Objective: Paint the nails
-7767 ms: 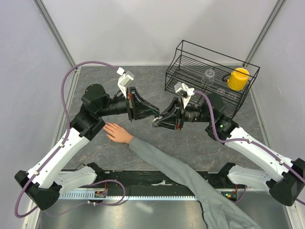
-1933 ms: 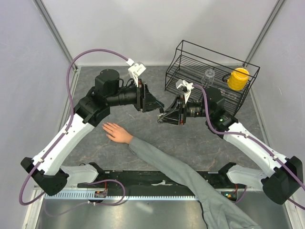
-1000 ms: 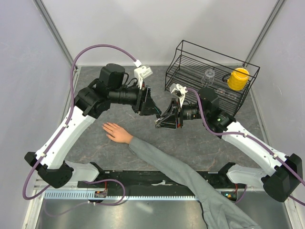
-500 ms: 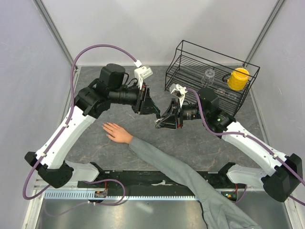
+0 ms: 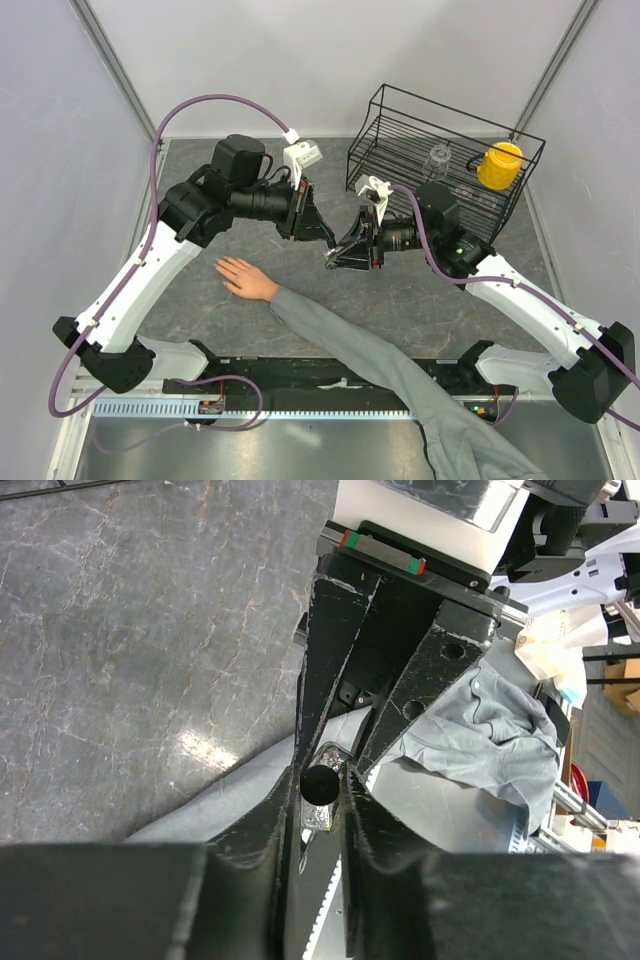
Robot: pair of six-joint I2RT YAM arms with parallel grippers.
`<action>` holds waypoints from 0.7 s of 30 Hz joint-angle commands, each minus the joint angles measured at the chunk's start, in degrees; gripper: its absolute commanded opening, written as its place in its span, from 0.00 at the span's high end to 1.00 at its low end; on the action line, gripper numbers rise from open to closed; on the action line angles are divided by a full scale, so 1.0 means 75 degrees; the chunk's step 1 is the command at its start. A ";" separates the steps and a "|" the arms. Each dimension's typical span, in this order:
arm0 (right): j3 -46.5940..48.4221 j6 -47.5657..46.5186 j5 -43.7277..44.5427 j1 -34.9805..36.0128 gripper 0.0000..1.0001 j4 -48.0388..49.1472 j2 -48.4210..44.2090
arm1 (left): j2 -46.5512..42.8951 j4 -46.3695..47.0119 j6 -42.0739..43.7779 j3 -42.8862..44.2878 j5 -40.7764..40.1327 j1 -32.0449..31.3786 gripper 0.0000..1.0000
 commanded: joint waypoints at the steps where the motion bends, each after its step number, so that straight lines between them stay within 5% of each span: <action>1: 0.0334 -0.0191 -0.0013 0.0037 1.00 0.0267 -0.0034 | -0.0001 -0.0019 0.0297 0.0261 -0.0168 -0.0049 0.86; 5: 0.0334 -0.0226 -0.0060 0.0072 1.00 0.0244 -0.0011 | 0.0011 -0.0019 0.0285 0.0320 -0.0321 -0.0049 0.98; 21: 0.0323 -0.0671 0.0642 0.0189 1.00 -0.0202 -0.0162 | 0.0046 -0.0160 -0.0253 0.0554 -0.0894 -0.0037 0.98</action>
